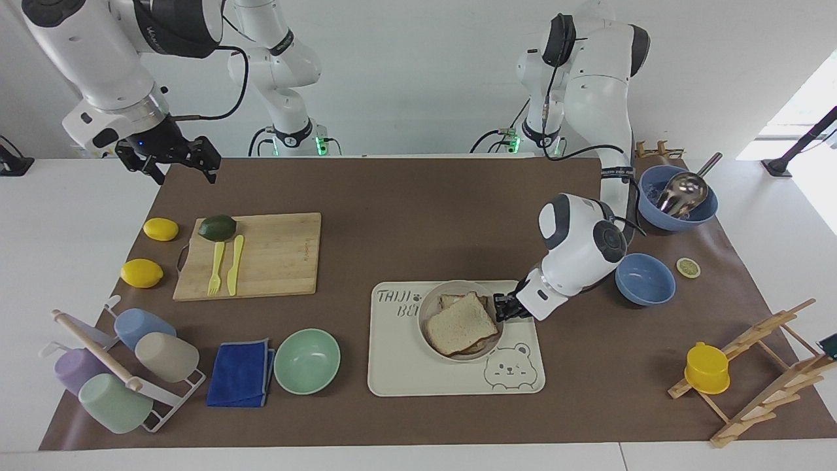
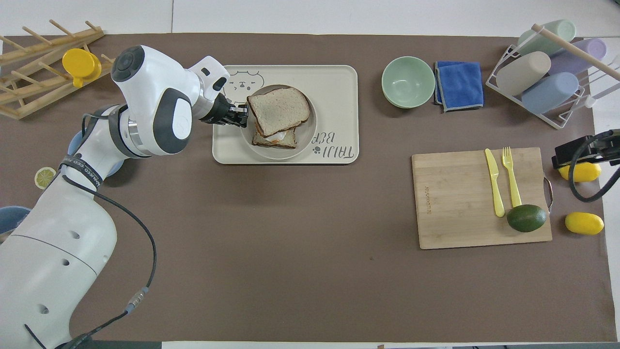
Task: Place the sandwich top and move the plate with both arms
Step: 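Slide the plate with the left gripper onto the bear tray, then open the left gripper and pull it back from the plate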
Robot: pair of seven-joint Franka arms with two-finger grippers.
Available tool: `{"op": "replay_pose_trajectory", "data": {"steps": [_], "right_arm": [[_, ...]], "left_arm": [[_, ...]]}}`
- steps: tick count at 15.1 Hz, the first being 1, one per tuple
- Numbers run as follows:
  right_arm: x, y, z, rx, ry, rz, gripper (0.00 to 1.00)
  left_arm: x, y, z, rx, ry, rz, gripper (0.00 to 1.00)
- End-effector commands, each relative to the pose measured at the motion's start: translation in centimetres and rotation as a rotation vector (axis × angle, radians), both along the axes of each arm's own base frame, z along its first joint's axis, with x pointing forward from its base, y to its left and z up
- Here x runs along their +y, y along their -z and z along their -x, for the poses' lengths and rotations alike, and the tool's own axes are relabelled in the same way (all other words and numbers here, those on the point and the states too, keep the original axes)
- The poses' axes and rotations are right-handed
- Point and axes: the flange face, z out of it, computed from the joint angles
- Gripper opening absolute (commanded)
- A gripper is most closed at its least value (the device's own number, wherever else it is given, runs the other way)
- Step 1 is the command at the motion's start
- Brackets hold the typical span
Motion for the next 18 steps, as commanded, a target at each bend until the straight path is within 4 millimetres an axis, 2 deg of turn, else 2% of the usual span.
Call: {"op": "replay_pose_trajectory", "data": {"steps": [1,2,5,6,7,8,9,10,13,15,18], "right_arm": [[-0.3,-0.3,0.5,0.004,-0.009,-0.033,1.0],[-0.3,-0.3,0.5,0.004,-0.009,-0.033,1.0],[-0.3,-0.3,0.5,0.004,-0.009,-0.033,1.0],[-0.3,-0.3,0.5,0.004,-0.009,-0.033,1.0],[-0.2,-0.3,0.5,0.004,-0.011,-0.033,1.0],[-0.3,-0.3,0.5,0.004,-0.009,-0.033,1.0],[-0.3,-0.3,0.5,0.004,-0.009,-0.033,1.0],[-0.3,-0.3,0.5,0.004,-0.009,-0.033,1.0],[-0.3,-0.3,0.5,0.004,-0.009,-0.033,1.0],[-0.2,-0.3,0.5,0.004,-0.011,-0.033,1.0],[-0.3,-0.3,0.5,0.004,-0.009,-0.033,1.0]], "left_arm": [[0.1,-0.6,0.3,-0.022,0.005,-0.005,0.89],[0.5,-0.7,0.1,-0.016,0.002,-0.005,1.0],[1.6,-2.8,-0.7,0.038,0.018,0.002,1.0],[2.5,-3.8,-0.9,0.066,0.024,0.001,1.0],[4.4,-5.1,-1.6,0.073,0.006,0.0,1.0],[6.5,-7.0,-2.1,0.054,-0.021,0.001,1.0],[7.7,-10.3,-1.8,0.015,-0.04,0.007,1.0],[9.1,-12.3,-1.4,0.006,-0.057,0.0,1.0],[15.5,-19.1,0.5,0.001,-0.11,-0.065,1.0],[17.1,-22.7,2.2,-0.041,-0.078,-0.197,1.0],[19.8,-27.3,5.1,-0.047,-0.091,-0.264,1.0]]}}
